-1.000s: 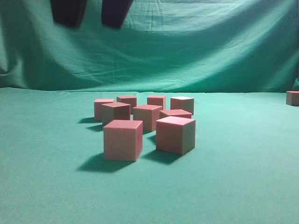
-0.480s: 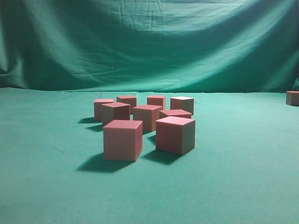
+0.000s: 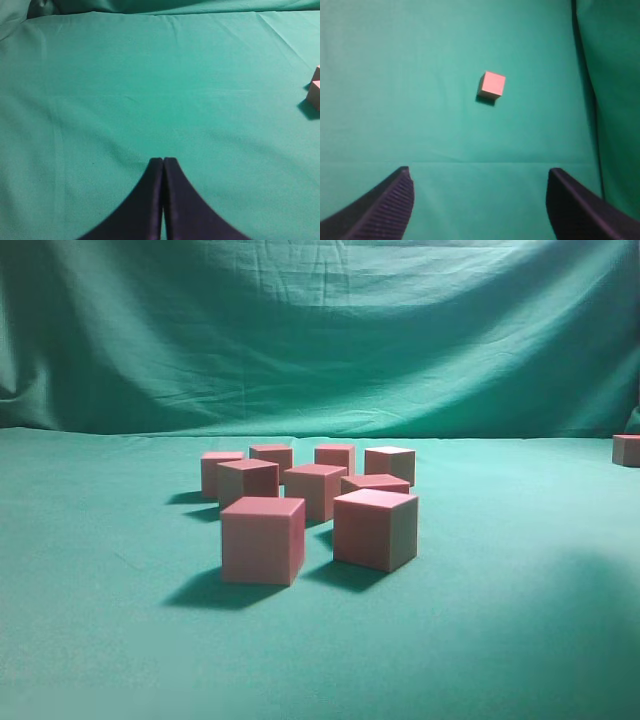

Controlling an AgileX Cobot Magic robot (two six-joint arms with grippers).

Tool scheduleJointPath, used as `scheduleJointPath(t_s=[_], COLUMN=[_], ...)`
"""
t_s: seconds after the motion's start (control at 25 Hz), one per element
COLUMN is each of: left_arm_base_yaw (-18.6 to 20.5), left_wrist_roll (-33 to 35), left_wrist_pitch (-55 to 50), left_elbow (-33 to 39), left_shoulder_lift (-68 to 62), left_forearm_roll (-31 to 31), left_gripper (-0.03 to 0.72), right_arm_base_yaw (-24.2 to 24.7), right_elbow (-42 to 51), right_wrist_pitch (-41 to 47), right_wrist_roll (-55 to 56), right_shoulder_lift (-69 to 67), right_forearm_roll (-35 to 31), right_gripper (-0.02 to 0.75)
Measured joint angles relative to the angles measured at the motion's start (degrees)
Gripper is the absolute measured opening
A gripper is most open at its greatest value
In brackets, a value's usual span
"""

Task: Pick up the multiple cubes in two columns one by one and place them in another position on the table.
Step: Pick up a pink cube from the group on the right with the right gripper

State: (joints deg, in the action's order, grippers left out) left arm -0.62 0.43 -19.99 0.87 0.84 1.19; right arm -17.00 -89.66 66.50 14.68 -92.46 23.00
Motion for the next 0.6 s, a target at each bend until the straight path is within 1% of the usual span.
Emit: scheduleJointPath(t_s=[0.08, 0.28, 0.44, 0.6], left_arm_base_yaw=[0.0, 0.0, 0.0, 0.0], left_wrist_roll=[0.0, 0.0, 0.0, 0.0], left_wrist_pitch=[0.0, 0.0, 0.0, 0.0], left_elbow=[0.0, 0.0, 0.0, 0.0], left_shoulder_lift=[0.0, 0.0, 0.0, 0.0], left_forearm_roll=[0.0, 0.0, 0.0, 0.0], left_gripper=[0.0, 0.0, 0.0, 0.0], right_arm_base_yaw=[3.27, 8.61, 11.26, 12.99], right_elbow=[0.0, 0.0, 0.0, -0.26], right_wrist_pitch=[-0.4, -1.29, -4.02, -9.24], right_wrist_roll=[0.66, 3.15, 3.92, 4.05], right_shoulder_lift=[-0.69, -4.97, -10.67, -16.15], right_forearm_roll=[-1.98, -3.83, -6.23, -9.73], right_gripper=[0.543, 0.543, 0.543, 0.543])
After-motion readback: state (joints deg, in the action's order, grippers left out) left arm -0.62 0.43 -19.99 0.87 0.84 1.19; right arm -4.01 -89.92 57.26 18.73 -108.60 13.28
